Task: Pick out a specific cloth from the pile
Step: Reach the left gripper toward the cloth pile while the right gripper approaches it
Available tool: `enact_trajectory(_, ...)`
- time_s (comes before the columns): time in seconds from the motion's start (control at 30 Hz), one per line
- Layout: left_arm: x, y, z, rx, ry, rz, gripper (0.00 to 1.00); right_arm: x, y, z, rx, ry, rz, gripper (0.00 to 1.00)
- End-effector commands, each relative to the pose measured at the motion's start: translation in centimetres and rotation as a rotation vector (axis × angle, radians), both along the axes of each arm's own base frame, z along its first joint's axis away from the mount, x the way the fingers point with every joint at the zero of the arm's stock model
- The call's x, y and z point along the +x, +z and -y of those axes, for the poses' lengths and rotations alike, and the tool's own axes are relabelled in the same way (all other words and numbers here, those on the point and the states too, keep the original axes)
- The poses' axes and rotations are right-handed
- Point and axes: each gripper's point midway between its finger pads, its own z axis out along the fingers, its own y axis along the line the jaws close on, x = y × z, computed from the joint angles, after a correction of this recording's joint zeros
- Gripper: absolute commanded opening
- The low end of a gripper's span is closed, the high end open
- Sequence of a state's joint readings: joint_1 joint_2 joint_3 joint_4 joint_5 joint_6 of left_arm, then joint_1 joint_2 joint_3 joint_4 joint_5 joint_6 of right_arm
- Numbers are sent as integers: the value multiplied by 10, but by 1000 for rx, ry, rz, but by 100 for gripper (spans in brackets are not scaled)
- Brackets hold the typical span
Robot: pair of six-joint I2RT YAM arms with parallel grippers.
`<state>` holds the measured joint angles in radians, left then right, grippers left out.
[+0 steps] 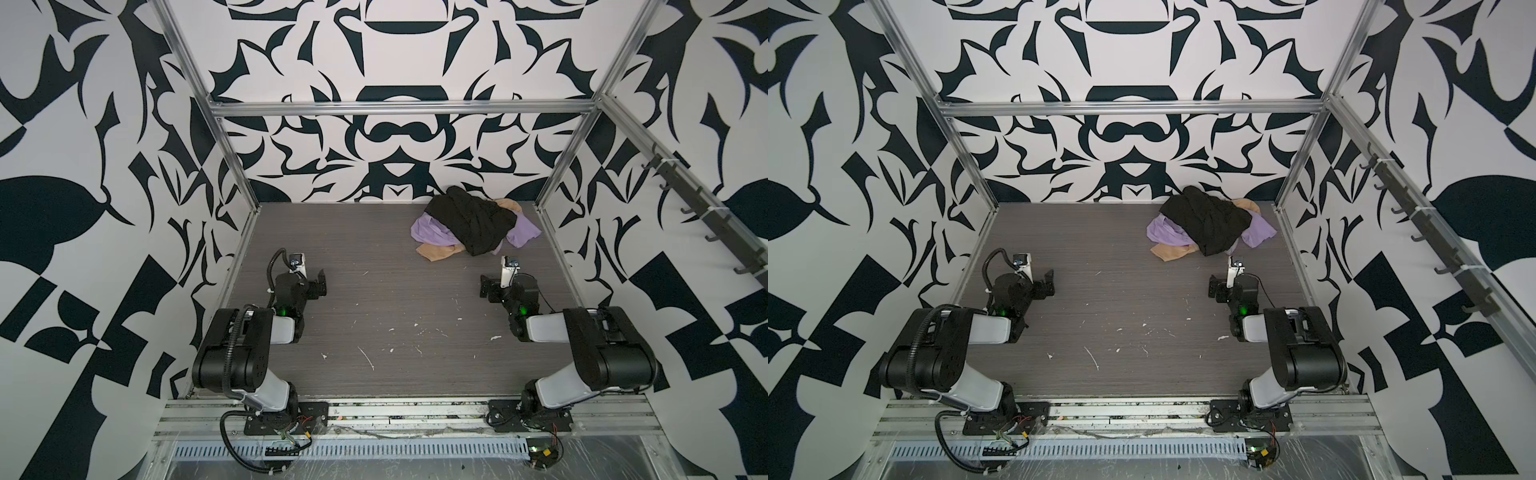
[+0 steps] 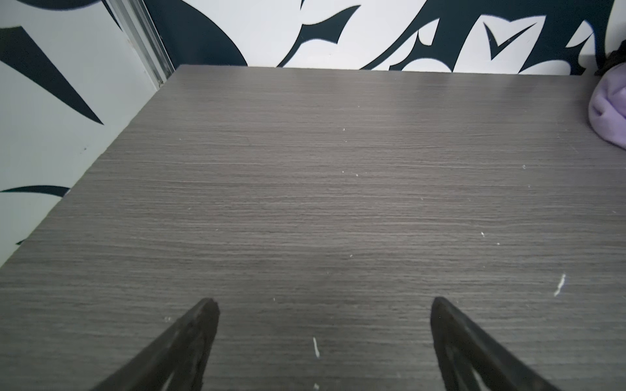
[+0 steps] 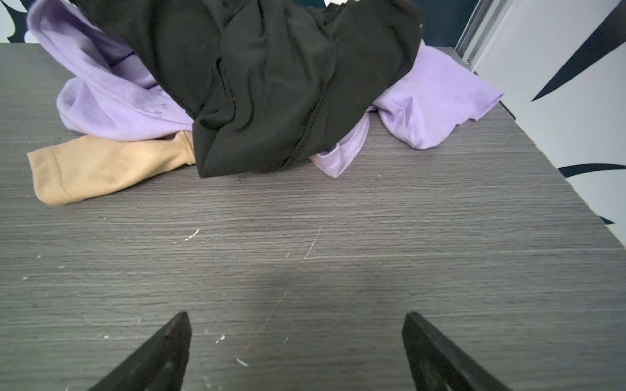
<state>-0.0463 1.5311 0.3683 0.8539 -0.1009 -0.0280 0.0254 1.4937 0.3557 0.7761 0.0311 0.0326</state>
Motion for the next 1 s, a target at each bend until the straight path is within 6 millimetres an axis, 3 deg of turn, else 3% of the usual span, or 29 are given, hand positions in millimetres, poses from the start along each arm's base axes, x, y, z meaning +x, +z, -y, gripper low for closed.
enact_trajectory(0.0,7,21,-7,-2,46,-15,100,13,30,2,18,-14,7,99)
enact_trajectory(0.13,5,43,-9,0,56,4,100,16,47,-12,37,60,-16,99)
enact_trajectory(0.3,2,94,-23,-75,168,88,100,14,85,-18,86,68,66,99)
enact_trajectory(0.33,3,100,-24,-94,184,81,100,13,91,-17,95,49,71,99)
enact_trajectory(0.43,7,115,-15,-154,158,66,100,10,96,9,154,-182,-4,99)
enact_trajectory(0.5,10,121,-7,-202,151,45,100,14,98,5,151,-160,-57,99)
enact_trajectory(0.6,15,125,2,-293,176,-27,100,22,96,-7,182,-118,-106,99)
enact_trajectory(0.73,27,107,12,-330,193,-195,100,30,97,-23,196,-85,-100,99)
enact_trajectory(0.97,41,90,58,-373,97,-319,100,39,98,-45,227,-30,-88,99)
